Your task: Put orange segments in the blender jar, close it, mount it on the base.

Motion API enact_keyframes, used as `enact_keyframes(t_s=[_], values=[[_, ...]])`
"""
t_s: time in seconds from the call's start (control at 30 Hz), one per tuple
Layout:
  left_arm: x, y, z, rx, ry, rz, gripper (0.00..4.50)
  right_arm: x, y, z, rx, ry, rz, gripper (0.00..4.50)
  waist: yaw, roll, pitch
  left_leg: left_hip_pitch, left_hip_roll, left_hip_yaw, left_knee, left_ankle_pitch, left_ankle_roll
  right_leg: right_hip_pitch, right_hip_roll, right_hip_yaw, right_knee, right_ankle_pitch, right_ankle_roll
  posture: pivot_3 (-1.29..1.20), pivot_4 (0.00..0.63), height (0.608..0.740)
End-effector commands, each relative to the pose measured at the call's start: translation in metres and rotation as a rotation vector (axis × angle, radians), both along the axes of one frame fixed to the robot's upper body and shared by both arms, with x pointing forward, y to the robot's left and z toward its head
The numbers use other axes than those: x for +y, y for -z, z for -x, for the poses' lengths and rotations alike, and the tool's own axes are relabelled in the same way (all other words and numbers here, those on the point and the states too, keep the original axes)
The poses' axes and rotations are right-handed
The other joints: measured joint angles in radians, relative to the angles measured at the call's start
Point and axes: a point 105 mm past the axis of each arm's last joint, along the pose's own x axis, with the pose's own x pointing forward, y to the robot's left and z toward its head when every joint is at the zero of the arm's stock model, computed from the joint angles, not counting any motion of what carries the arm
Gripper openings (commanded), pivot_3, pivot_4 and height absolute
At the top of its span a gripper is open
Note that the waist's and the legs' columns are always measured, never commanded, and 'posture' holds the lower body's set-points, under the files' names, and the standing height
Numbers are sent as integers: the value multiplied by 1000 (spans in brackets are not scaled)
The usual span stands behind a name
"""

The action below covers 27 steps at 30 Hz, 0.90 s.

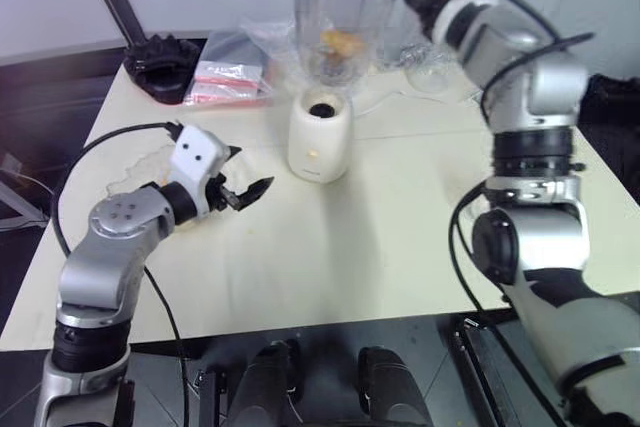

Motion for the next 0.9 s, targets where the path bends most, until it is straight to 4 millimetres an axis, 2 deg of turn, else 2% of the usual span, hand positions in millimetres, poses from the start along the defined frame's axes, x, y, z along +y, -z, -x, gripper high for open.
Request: enact_keyframes(t_s=[0.03, 0.2, 0.47, 0.8, 0.9], values=[[6, -12, 2, -53, -28, 0, 4120, 9, -32, 6, -122, -42, -18, 1003, 2, 0, 0, 0, 0, 0, 0, 0, 0, 0, 0, 0, 0, 0, 0, 0, 150, 740], [15, -16, 1, -65, -62, -6, 4120, 12, -7, -5, -62, -61, 11, 1003, -3, 0, 0, 0, -1, 0, 0, 0, 0, 0, 0, 0, 0, 0, 0, 0, 150, 740], [13, -12, 2, -60, -70, 2, 4120, 7, 26, -17, 4, -51, 52, 1003, -7, -1, 0, 2, 1, -1, -4, 2, -3, 0, 2, 0, 0, 0, 0, 0, 150, 740], [4, -10, 0, -57, -51, 43, 4120, 11, 52, -26, 65, -70, 130, 1003, -8, -1, -1, 5, 1, -1, -4, 2, -4, 3, 3, 0, 1, 0, -1, 0, 150, 740], [2, -9, -1, -59, -53, 47, 4120, 11, 55, -30, 64, -60, 142, 1003, -9, -1, -1, 7, 2, -1, -4, 2, -4, 4, 3, 0, 1, 0, -1, 0, 150, 740]])
